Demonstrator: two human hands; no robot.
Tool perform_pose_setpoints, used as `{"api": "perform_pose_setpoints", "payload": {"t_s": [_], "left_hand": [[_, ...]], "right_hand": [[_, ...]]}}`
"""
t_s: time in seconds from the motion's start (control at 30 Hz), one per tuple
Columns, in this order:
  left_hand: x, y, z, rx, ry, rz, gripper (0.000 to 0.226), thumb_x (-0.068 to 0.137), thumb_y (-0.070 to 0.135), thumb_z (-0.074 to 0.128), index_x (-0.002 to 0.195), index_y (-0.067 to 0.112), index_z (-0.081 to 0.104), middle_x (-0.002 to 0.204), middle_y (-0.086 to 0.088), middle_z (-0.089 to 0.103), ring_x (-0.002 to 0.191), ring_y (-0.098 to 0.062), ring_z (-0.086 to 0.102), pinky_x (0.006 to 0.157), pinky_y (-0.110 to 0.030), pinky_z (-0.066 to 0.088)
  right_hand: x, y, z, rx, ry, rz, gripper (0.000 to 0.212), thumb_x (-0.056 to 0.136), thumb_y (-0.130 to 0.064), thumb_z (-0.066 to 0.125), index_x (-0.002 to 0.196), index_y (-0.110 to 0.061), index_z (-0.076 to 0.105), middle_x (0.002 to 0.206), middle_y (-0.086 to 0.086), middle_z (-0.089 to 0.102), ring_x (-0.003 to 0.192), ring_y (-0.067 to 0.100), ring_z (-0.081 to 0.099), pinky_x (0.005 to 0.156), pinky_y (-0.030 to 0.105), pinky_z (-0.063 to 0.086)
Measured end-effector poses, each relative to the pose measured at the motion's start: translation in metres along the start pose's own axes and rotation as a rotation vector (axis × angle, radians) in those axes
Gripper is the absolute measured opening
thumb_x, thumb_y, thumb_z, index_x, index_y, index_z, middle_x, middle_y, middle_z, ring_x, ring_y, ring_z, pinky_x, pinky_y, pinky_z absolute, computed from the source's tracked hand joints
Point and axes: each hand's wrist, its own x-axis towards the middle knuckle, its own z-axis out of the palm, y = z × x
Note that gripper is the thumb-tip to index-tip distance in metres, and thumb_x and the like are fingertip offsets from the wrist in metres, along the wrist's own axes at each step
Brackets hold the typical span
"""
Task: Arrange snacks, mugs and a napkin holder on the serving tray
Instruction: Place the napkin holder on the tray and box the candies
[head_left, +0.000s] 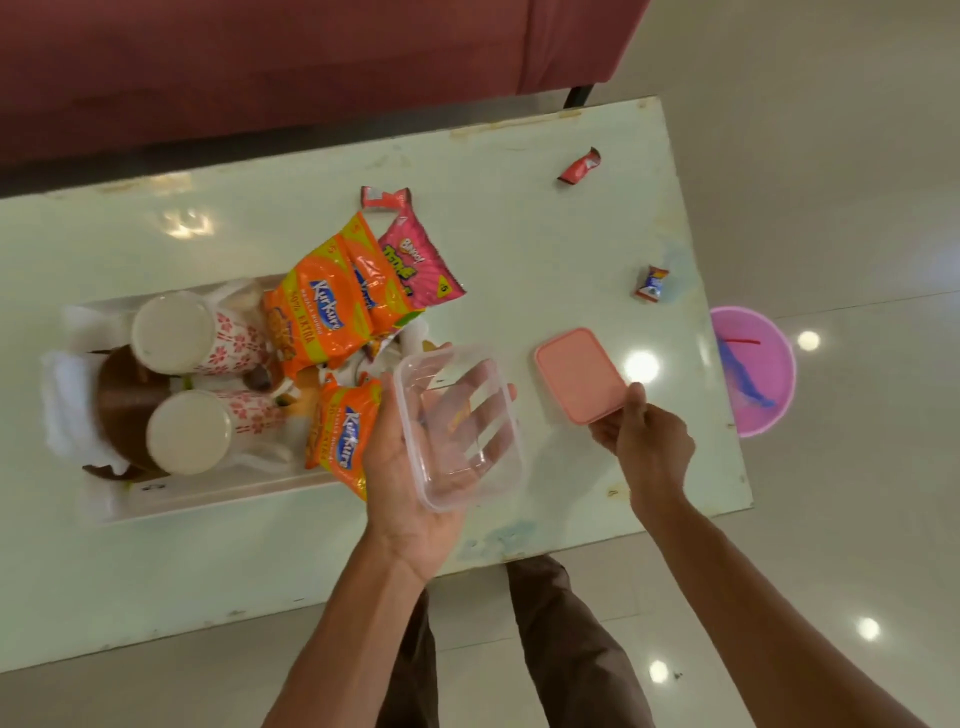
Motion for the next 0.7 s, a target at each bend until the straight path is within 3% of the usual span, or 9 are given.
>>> {"api": "perform_pose_setpoints", "payload": {"t_s": [0.1,0.17,0.23,0.3,0.4,0.5,0.6,0.7], "left_hand": [[0.007,-0.003,0.005,-0.003,0.011,0.003,0.047,0.106,0.051,0.037,0.138,0.022,0.057,0.136,-0.012,0.064,0.122,-0.036,0.062,0.085,-0.044,0.057],[0.013,-0.004,0.009,-0.007,0.025,0.004,0.046,0.106,0.052,0.038,0.132,0.023,0.061,0.133,-0.011,0.066,0.12,-0.035,0.064,0.084,-0.044,0.057],[0.02,-0.007,0.014,-0.014,0.042,-0.001,0.045,0.105,0.054,0.039,0.126,0.023,0.064,0.131,-0.011,0.067,0.12,-0.035,0.065,0.085,-0.044,0.057],[0.028,-0.011,0.019,-0.028,0.062,-0.01,0.046,0.104,0.056,0.04,0.123,0.023,0.066,0.13,-0.013,0.068,0.124,-0.036,0.063,0.088,-0.048,0.058],[0.035,-0.018,0.024,-0.057,0.09,-0.013,0.046,0.104,0.055,0.039,0.125,0.021,0.063,0.132,-0.014,0.067,0.133,-0.039,0.056,0.103,-0.053,0.048],[0.04,-0.023,0.03,-0.061,0.099,-0.014,0.046,0.104,0.054,0.041,0.128,0.02,0.06,0.133,-0.015,0.067,0.132,-0.039,0.056,0.105,-0.055,0.045],[0.041,-0.025,0.033,-0.05,0.095,-0.019,0.049,0.102,0.056,0.042,0.129,0.02,0.059,0.134,-0.016,0.066,0.125,-0.037,0.062,0.097,-0.051,0.053],[0.04,-0.023,0.032,-0.05,0.107,-0.035,0.049,0.103,0.056,0.04,0.129,0.019,0.06,0.133,-0.015,0.067,0.124,-0.038,0.063,0.095,-0.051,0.054]], "right_hand": [[0.016,0.003,-0.016,-0.365,0.144,-0.263,0.063,0.108,-0.038,0.029,0.069,-0.004,0.065,0.058,0.004,0.065,0.056,0.022,0.063,0.056,0.026,0.038],[0.034,-0.007,-0.023,-0.379,0.234,-0.411,0.05,0.107,-0.031,0.037,0.069,-0.006,0.057,0.056,0.001,0.055,0.053,0.02,0.053,0.056,0.028,0.035],[0.059,-0.026,-0.025,-0.303,0.264,-0.482,0.033,0.104,-0.029,0.047,0.088,-0.005,0.064,0.075,0.007,0.065,0.068,0.021,0.058,0.067,0.03,0.04],[0.084,-0.046,-0.02,-0.269,0.252,-0.507,0.03,0.099,-0.03,0.056,0.115,-0.005,0.061,0.104,0.016,0.066,0.091,0.029,0.061,0.078,0.028,0.037],[0.113,-0.071,-0.006,-0.357,0.22,-0.52,0.043,0.094,-0.035,0.062,0.128,-0.009,0.055,0.122,0.02,0.056,0.104,0.037,0.057,0.082,0.031,0.038],[0.126,-0.079,0.003,-0.511,0.168,-0.53,0.04,0.094,-0.03,0.063,0.128,-0.009,0.057,0.126,0.021,0.052,0.108,0.041,0.053,0.087,0.038,0.043],[0.131,-0.072,0.006,-0.514,0.14,-0.557,0.025,0.093,-0.011,0.061,0.117,-0.006,0.064,0.12,0.024,0.053,0.104,0.042,0.055,0.087,0.039,0.045],[0.13,-0.065,-0.002,-0.435,0.092,-0.543,0.026,0.092,-0.003,0.058,0.116,-0.006,0.068,0.117,0.025,0.059,0.108,0.037,0.056,0.084,0.023,0.038]]}}
